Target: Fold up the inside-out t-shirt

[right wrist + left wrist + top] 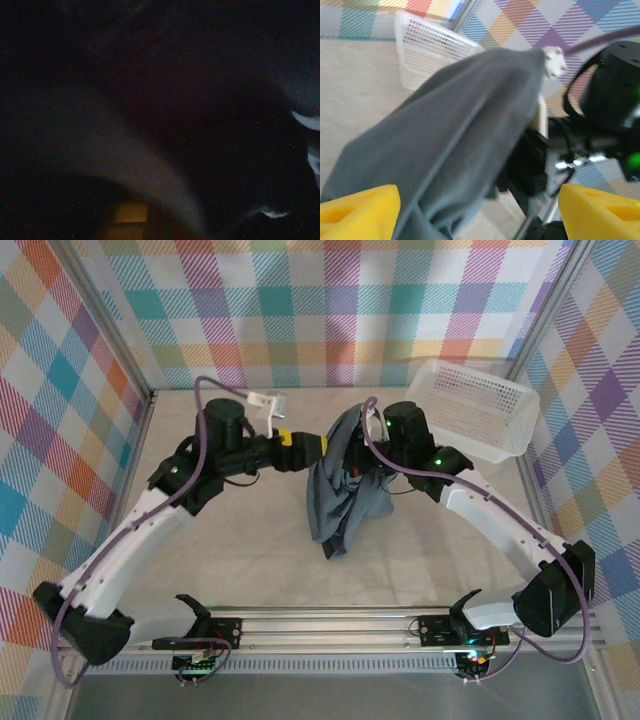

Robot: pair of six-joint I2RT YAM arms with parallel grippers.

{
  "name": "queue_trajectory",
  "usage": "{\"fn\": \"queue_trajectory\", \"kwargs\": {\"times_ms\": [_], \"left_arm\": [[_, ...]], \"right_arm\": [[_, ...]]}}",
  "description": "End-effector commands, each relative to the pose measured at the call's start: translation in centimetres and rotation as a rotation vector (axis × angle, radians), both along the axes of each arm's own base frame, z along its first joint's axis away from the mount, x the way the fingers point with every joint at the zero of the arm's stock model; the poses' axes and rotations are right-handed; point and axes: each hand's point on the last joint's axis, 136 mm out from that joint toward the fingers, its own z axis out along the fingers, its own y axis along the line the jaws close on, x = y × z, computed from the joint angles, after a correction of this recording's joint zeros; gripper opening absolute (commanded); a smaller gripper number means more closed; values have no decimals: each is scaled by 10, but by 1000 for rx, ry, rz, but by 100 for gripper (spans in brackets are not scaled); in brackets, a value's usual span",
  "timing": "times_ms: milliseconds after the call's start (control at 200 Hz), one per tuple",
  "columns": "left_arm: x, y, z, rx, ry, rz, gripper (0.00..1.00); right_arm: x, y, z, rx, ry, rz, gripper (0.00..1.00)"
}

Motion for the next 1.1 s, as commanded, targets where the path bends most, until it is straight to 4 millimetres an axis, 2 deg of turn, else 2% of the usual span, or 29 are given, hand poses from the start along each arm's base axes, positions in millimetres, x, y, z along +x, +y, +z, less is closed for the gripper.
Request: {"fn": "queue_trajectory", "kwargs": {"times_ms": [0, 125, 165, 260, 310, 365, 445, 505, 580, 650, 700, 745, 775, 825, 890, 925, 970, 1010, 1050, 1095], "left_arm": [[15, -11, -26, 72, 20, -37, 75], [20, -24, -19, 29, 24, -75, 40], [18, -27, -20, 23, 25, -96, 32], [23, -17, -28, 52, 31, -41, 0], [37, 5, -39, 94, 59, 92, 0], [57, 44, -61, 146, 142, 284, 0], [77, 109, -113, 170, 374, 522, 0], [82, 137, -152, 171, 496, 600, 0], [77, 158, -201, 218, 595, 657, 0], [67, 167, -239, 265, 683, 679, 0], [60, 166, -257, 270, 731, 665, 0], [54, 161, -264, 257, 760, 640, 0], [54, 158, -261, 245, 760, 628, 8], [53, 158, -249, 234, 739, 619, 32], [53, 154, -214, 199, 655, 586, 59], [52, 146, -192, 155, 602, 533, 69], [48, 133, -164, 89, 544, 461, 79], [41, 125, -152, 69, 528, 426, 84], [33, 117, -142, 82, 516, 382, 85], [22, 105, -138, 119, 509, 317, 86]], "right_arm": [[-10, 13, 43, 99, -42, 75, 0], [-15, 12, 45, 107, -37, 82, 0], [-15, 11, 46, 106, -39, 76, 0], [-14, 5, 45, 96, -35, 42, 0], [-18, 5, 48, 103, -34, 53, 0], [-25, 5, 56, 129, -47, 82, 0], [-36, 0, 75, 191, -72, 82, 0], [-42, -8, 95, 250, -108, 62, 0], [-46, -23, 119, 313, -158, 17, 0], [-50, -34, 138, 362, -218, -15, 0], [-52, -40, 144, 378, -257, -31, 0], [-51, -43, 144, 373, -276, -49, 0], [-50, -45, 141, 361, -277, -59, 0], [-48, -44, 132, 341, -267, -56, 0], [-53, -38, 122, 329, -258, -4, 0], [-57, -34, 116, 324, -250, 30, 0], [-63, -32, 104, 303, -235, 72, 0], [-67, -32, 86, 262, -203, 90, 0], [-69, -34, 61, 210, -151, 84, 0], [-70, -41, 22, 142, -70, 47, 0]]}}
